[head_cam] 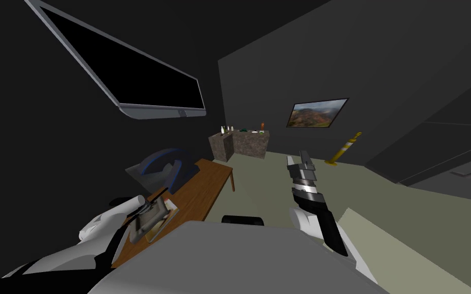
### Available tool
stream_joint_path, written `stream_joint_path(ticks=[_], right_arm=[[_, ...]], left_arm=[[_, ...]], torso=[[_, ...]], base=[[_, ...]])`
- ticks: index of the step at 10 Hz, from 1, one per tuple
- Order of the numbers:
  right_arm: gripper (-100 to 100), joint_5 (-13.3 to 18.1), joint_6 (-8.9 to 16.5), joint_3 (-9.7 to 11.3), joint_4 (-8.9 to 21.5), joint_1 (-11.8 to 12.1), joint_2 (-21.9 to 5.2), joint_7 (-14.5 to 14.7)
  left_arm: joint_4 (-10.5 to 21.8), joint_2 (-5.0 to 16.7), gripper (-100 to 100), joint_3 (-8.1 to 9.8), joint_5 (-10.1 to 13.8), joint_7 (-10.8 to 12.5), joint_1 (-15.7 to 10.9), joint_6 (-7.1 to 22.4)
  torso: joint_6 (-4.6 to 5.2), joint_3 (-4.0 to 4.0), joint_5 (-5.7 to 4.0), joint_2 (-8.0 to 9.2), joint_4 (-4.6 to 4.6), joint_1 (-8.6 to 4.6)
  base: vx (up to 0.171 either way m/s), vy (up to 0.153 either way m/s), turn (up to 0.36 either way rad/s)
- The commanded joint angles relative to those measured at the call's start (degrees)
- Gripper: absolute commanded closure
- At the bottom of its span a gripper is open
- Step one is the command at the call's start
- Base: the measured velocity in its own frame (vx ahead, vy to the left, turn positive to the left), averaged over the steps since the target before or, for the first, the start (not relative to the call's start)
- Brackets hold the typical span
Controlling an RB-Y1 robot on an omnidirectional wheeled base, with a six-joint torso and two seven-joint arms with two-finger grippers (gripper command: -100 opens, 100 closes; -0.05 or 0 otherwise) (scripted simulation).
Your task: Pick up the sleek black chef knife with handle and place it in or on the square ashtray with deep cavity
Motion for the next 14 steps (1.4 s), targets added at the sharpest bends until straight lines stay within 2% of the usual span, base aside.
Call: stream_joint_path(ticks=[1, 4, 6, 8, 9, 10, 14], right_arm=[[0, 0.0, 0.0, 0.0, 0.0, 0.0, 0.0, 0.0], [0, 0.0, 0.0, 0.0, 0.0, 0.0, 0.0, 0.0], [0, 0.0, 0.0, 0.0, 0.0, 0.0, 0.0, 0.0], [0, 0.0, 0.0, 0.0, 0.0, 0.0, 0.0, 0.0], [0, 0.0, 0.0, 0.0, 0.0, 0.0, 0.0, 0.0], [0, 0.0, 0.0, 0.0, 0.0, 0.0, 0.0, 0.0], [0, 0.0, 0.0, 0.0, 0.0, 0.0, 0.0, 0.0]], left_arm=[[-0.8, 1.7, -100, 0.43, 0.8, -0.1, 0.1, 2.2], [-2.0, 4.0, -100, 0.99, 1.8, -0.3, 0.2, 5.2], [-2.0, 4.0, -100, 0.99, 1.8, -0.3, 0.2, 5.2], [-2.8, 5.7, -100, 1.42, 2.5, -0.4, 0.3, 7.4], [-2.2, 5.3, -100, 1.19, 2.2, -0.4, 0.0, 6.5], [-2.3, 5.3, 0, 1.19, 2.2, -0.3, 0.0, 6.7], [-2.3, 5.3, 0, 1.19, 2.2, -0.3, 0.0, 6.7]], torso=[[0.0, 0.0, 0.0, 0.0, 0.0, 0.0], [0.01, 0.05, -0.05, 0.08, 0.02, -0.17], [-0.01, 0.04, -0.02, 0.07, 0.02, -0.09], [0.0, 0.02, -0.02, 0.04, 0.01, -0.06], [0.01, 0.03, -0.03, 0.05, 0.01, -0.12], [0.0, 0.02, -0.01, 0.03, 0.01, -0.07], [0.0, 0.0, 0.01, 0.0, 0.0, 0.0]], base=[[-0.017, -0.027, -0.04], [-0.024, -0.038, -0.031], [-0.008, -0.012, 0.002], [-0.012, -0.024, -0.026], [-0.007, -0.015, -0.003], [0.0, 0.0, 0.0], [0.0, 0.0, 0.0]])
